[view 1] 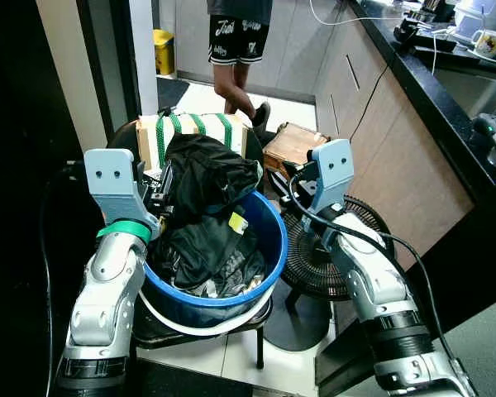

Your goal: Clothes washing

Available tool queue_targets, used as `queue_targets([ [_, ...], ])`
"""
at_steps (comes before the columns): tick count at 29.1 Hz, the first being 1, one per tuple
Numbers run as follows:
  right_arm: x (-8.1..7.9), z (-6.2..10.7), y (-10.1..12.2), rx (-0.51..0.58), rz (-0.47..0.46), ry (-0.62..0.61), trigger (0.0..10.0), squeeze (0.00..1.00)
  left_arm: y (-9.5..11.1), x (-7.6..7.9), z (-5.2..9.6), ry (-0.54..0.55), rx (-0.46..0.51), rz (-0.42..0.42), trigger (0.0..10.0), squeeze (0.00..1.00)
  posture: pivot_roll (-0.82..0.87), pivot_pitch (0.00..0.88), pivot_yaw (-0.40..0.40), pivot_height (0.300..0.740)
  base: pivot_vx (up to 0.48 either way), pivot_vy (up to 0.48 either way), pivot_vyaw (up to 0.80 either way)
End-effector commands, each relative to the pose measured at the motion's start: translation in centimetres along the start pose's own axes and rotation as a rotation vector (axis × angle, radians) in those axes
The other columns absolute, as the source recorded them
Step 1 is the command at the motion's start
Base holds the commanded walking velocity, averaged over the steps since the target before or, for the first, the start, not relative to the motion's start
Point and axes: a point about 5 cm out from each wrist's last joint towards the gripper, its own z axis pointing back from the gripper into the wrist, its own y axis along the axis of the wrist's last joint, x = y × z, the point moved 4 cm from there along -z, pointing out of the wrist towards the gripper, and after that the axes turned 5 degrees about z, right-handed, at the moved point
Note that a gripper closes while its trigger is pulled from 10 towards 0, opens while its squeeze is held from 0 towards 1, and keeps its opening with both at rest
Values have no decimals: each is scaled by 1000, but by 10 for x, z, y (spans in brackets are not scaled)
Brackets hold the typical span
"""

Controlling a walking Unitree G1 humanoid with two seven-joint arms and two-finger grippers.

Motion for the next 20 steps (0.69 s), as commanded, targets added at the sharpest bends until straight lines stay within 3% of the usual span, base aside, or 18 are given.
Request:
queue_targets([
  [1,10,-2,-1,-13,15,-23,10000,0,0,5,1,-17,-1,0,10000,0,27,76,-75,740,0,0,0],
  [2,19,-13,-1,-31,-19,-53,10000,596,0,3,0,-17,-6,-7,10000,0,29,99,-73,740,0,0,0],
  [3,26,-25,-1,-46,-83,-73,10000,1000,0,0,0,-15,-13,-18,10000,0,33,122,-70,740,0,0,0],
  [8,27,-38,0,-70,-174,-69,10000,1000,1,-7,1,-6,-25,-35,10000,0,38,149,-65,740,0,0,0],
  [10,10,-50,8,-62,-224,20,10000,1000,4,-19,9,25,-44,-33,10000,0,59,236,-40,740,0,0,0],
  [15,7,-52,10,-55,-235,35,10000,1000,5,-22,11,29,-49,-30,10000,0,59,236,-40,740,0,0,0],
  [20,-5,-60,20,-16,-320,80,10000,1000,5,-22,19,24,-74,-24,10000,0,81,304,-15,740,0,0,0],
])
